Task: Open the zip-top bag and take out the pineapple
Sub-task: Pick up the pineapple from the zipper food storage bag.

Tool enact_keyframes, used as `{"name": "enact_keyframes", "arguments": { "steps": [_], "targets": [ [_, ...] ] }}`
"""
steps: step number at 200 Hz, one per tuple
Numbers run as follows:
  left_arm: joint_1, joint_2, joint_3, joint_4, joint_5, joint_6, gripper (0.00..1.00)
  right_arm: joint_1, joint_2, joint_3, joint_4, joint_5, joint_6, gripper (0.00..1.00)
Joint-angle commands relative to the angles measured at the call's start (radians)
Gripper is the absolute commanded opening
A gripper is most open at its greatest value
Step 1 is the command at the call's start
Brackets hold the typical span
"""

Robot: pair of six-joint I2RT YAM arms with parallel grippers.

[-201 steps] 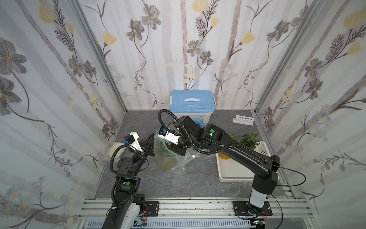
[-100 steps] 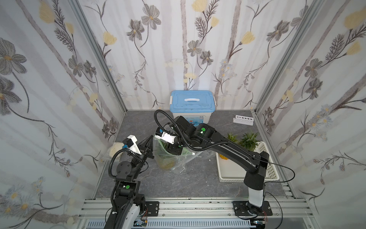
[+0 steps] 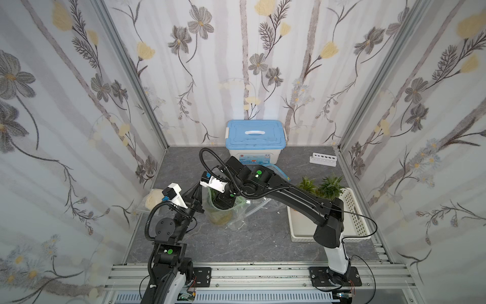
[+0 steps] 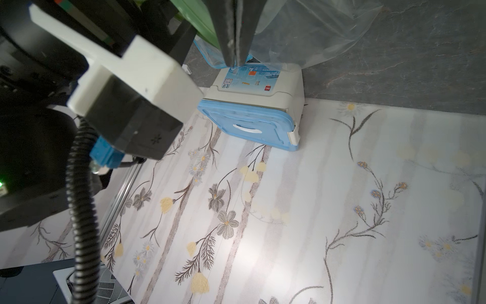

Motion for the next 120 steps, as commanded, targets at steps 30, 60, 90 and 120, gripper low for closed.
{"name": "enact_keyframes", "arguments": {
  "steps": [30,60,90,120],
  "targets": [
    [0.001,-0.078,-0.026,-0.060,-0.038,0.012,0.00,-0.004,0.056,0.034,0.060,0.052,0.093,0.71],
    [0.002,-0.108,-0.045,-0.077,-0.045,0.007,0.00,-0.001,0.063,0.034,0.049,0.102,0.120,0.73],
    [0.002,-0.118,-0.057,-0.082,-0.046,0.003,0.00,0.005,0.079,0.034,0.022,0.137,0.126,0.69],
    [0.002,-0.134,-0.060,-0.096,-0.050,0.003,0.00,0.014,0.097,0.035,-0.017,0.180,0.128,0.51]
  ]
}}
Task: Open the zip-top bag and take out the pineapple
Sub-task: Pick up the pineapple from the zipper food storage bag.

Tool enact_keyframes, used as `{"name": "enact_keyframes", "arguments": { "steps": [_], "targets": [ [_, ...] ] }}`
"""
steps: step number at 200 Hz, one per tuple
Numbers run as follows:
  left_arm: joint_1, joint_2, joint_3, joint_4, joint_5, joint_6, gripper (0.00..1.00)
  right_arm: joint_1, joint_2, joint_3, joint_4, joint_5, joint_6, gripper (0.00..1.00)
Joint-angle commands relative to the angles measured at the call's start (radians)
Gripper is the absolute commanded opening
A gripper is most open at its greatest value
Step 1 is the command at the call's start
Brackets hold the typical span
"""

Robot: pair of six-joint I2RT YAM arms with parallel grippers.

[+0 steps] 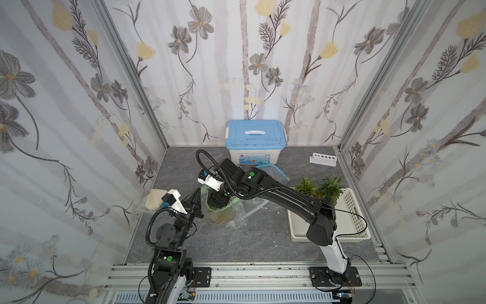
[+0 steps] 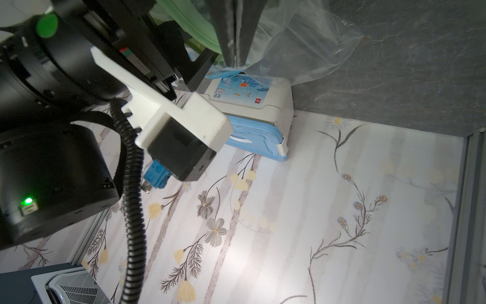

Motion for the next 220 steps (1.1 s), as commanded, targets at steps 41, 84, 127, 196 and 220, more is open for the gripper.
{"name": "enact_keyframes", "arguments": {
  "steps": [41,84,127,196,220],
  "targets": [
    [0.001,-0.014,-0.004,0.008,-0.006,-0.004,0.00,0.010,0.036,-0.001,-0.060,0.115,0.031,0.07],
    [0.001,-0.006,0.020,-0.051,-0.022,0.015,0.20,0.000,-0.068,-0.035,-0.008,0.132,0.045,0.00],
    [0.001,0.055,0.041,-0.060,0.007,-0.003,0.66,-0.039,-0.193,-0.038,-0.006,0.103,0.040,0.00],
    [-0.001,0.109,-0.085,0.107,0.162,-0.241,0.97,-0.133,-0.346,0.013,-0.018,0.107,0.029,0.00],
    [-0.011,0.130,-0.108,0.150,0.261,-0.333,1.00,-0.161,-0.382,0.041,-0.020,0.105,0.015,0.00]
  ]
}}
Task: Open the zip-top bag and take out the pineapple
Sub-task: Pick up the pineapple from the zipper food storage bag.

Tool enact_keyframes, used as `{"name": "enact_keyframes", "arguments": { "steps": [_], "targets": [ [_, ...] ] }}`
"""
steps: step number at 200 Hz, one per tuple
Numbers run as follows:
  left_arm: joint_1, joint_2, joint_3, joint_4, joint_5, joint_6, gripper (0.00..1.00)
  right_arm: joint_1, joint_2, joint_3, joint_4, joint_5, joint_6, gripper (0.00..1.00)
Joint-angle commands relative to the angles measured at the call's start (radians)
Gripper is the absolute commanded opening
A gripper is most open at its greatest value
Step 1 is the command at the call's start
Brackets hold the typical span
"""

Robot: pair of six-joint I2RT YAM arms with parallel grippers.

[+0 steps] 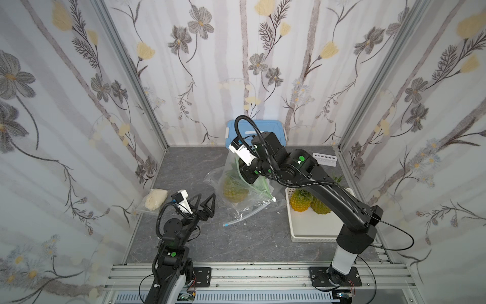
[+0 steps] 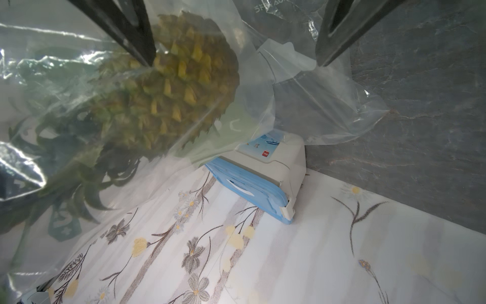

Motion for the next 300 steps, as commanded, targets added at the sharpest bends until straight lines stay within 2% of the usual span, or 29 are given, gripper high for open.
{"name": "enact_keyframes", "arguments": {
  "steps": [1,22,50,75,94,115,135,199,229,241,251,256,268,286,292,300],
  "targets": [
    [-0.010,0.018,-0.018,0.123,0.126,-0.138,1.00,-0.019,-0.036,0.032,0.080,-0.007,-0.022,0.00],
    [-0.068,0.044,-0.036,0.183,0.163,-0.187,1.00,-0.029,-0.055,0.068,0.081,-0.011,-0.025,0.00],
    [-0.222,0.088,0.033,0.073,0.134,-0.090,1.00,-0.031,-0.073,0.105,0.107,-0.043,-0.018,0.00],
    [-0.343,0.236,0.094,0.092,0.084,-0.018,1.00,-0.032,-0.086,0.121,0.143,-0.070,-0.007,0.00],
    [-0.397,0.370,0.142,0.143,0.045,0.033,1.00,-0.031,-0.083,0.141,0.158,-0.107,0.006,0.00],
    [-0.412,0.497,0.177,0.227,0.013,0.063,1.00,-0.031,-0.086,0.149,0.175,-0.134,0.013,0.00],
    [-0.412,0.543,0.178,0.313,-0.047,0.081,1.00,-0.029,-0.092,0.149,0.185,-0.151,0.021,0.00],
    [-0.435,0.538,0.120,0.560,-0.172,0.095,1.00,-0.023,-0.083,0.149,0.197,-0.160,0.034,0.00],
    [-0.460,0.545,0.109,0.606,-0.263,0.126,0.99,-0.016,-0.083,0.149,0.223,-0.171,0.043,0.00],
    [-0.459,0.550,0.114,0.622,-0.277,0.138,0.91,-0.011,-0.083,0.149,0.231,-0.173,0.047,0.00],
    [-0.460,0.555,0.127,0.627,-0.277,0.147,0.79,-0.008,-0.081,0.149,0.235,-0.171,0.051,0.00],
    [-0.460,0.559,0.134,0.627,-0.276,0.151,0.70,-0.006,-0.082,0.149,0.236,-0.171,0.054,0.00],
    [-0.461,0.569,0.145,0.634,-0.285,0.152,0.37,-0.003,-0.079,0.149,0.236,-0.171,0.053,0.00],
    [-0.461,0.578,0.155,0.631,-0.284,0.162,0.07,-0.002,-0.079,0.149,0.233,-0.154,0.054,0.00],
    [-0.461,0.579,0.158,0.624,-0.287,0.165,0.00,-0.002,-0.079,0.149,0.231,-0.144,0.053,0.00],
    [-0.461,0.575,0.155,0.616,-0.307,0.162,0.00,-0.002,-0.081,0.149,0.229,-0.127,0.050,0.00]
  ]
}}
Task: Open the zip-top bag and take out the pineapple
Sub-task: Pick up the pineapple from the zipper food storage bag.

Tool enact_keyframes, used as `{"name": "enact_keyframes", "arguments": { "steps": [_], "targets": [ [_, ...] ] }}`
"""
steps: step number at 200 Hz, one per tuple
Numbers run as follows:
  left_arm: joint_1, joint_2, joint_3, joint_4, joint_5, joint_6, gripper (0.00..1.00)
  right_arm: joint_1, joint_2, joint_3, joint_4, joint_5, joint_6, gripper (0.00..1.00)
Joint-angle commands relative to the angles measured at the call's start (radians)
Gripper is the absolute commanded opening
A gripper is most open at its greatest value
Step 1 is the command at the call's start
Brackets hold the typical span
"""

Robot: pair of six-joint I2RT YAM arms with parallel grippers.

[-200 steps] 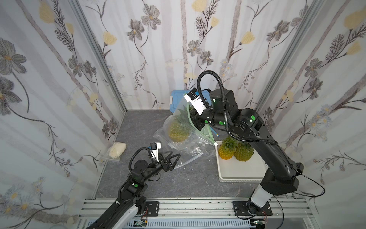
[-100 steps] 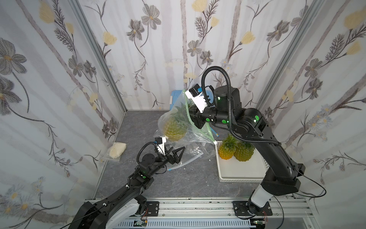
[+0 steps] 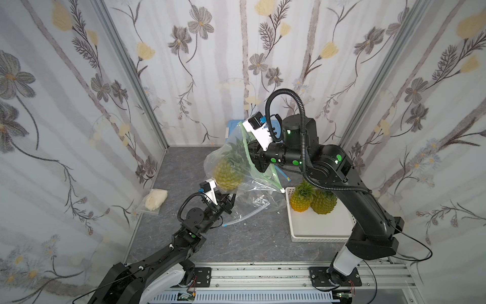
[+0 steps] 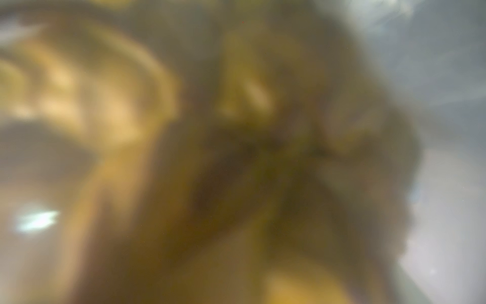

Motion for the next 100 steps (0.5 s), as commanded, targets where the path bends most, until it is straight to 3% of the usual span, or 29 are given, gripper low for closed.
{"name": "enact_keyframes", "arguments": {
  "steps": [1,72,100],
  "targets": [
    [0.001,0.000,0.007,0.040,-0.051,0.026,0.00,0.002,-0.003,0.011,0.132,0.012,0.008,0.00],
    [0.003,-0.103,-0.093,-0.104,-0.438,-0.027,0.00,-0.006,-0.002,-0.021,0.101,0.124,-0.006,0.00],
    [0.021,-0.162,-0.146,-0.124,-0.503,-0.091,0.00,-0.013,-0.018,-0.082,0.102,0.172,0.008,0.00]
  ]
}}
